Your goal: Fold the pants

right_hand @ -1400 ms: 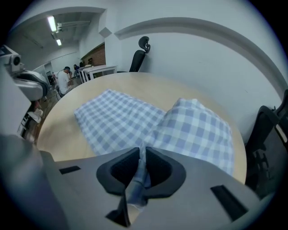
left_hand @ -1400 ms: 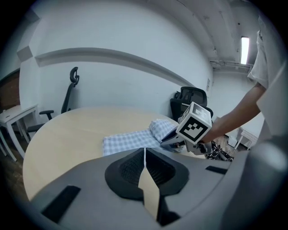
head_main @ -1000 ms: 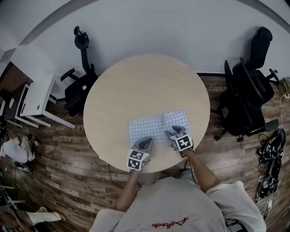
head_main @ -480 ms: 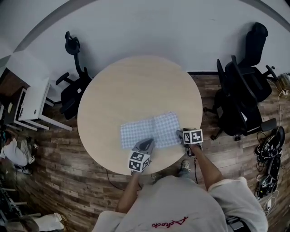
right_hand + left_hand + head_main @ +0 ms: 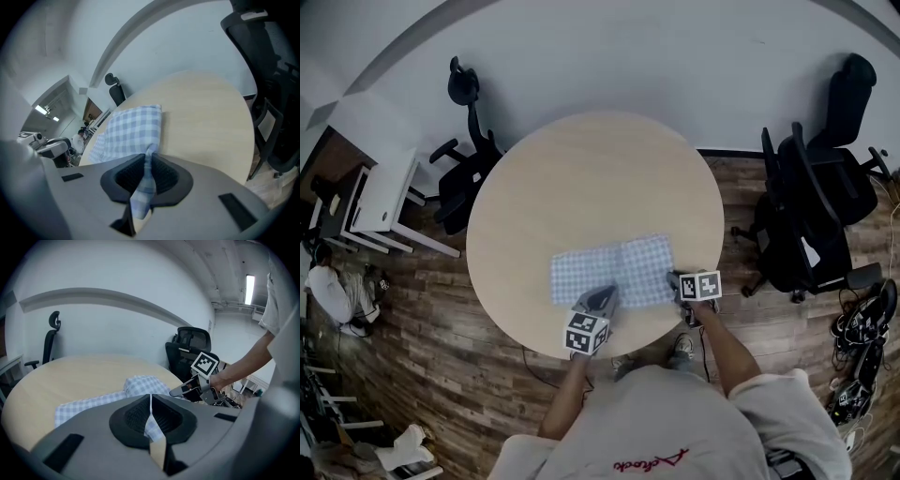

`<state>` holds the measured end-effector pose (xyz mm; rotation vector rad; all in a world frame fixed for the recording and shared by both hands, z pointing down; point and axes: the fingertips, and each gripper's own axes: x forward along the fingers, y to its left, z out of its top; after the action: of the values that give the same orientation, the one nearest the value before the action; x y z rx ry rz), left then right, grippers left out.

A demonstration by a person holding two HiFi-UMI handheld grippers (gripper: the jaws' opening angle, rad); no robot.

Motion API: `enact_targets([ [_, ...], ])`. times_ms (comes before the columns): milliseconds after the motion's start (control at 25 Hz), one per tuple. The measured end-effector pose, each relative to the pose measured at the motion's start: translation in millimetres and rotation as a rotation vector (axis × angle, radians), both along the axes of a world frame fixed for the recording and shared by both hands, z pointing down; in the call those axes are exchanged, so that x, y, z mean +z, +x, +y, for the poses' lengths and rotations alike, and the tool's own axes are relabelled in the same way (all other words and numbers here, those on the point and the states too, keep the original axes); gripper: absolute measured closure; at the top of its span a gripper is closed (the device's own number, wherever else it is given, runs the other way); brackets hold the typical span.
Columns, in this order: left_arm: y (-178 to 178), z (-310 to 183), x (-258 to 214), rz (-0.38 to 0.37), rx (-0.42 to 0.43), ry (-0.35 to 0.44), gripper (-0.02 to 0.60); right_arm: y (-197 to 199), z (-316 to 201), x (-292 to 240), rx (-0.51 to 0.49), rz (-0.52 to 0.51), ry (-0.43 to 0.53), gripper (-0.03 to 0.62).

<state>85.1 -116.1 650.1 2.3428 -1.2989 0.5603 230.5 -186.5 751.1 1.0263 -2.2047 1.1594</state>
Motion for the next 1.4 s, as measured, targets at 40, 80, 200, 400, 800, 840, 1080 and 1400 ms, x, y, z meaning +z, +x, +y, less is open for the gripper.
enact_targets([
  [40,6,-2,0,0.000,0.006,0.000,0.543,6,-3,-3,0.005,-0.002,0.010,0.526],
  [80,13,-5,0,0.001,0.014,0.001,0.543,14,-5,-6,0.013,-0.002,0.017,0.526],
  [200,35,-13,-2,0.008,0.040,0.003,0.543,47,-13,-12,0.035,0.008,0.028,0.528],
  [400,86,-28,-1,0.029,0.096,0.010,0.543,113,-21,-14,0.074,0.034,0.039,0.530],
  [800,118,-23,-2,0.022,0.135,0.013,0.543,147,-21,-24,0.078,0.043,0.076,0.533],
  [840,114,-20,-2,0.019,0.131,0.012,0.543,146,-20,-27,0.077,0.042,0.087,0.533],
  [1080,95,-9,-6,0.026,0.126,0.018,0.543,125,-11,-56,0.048,0.041,0.162,0.535],
  [1400,80,3,-15,0.061,0.171,0.058,0.543,71,9,-109,-0.002,0.184,0.257,0.536],
])
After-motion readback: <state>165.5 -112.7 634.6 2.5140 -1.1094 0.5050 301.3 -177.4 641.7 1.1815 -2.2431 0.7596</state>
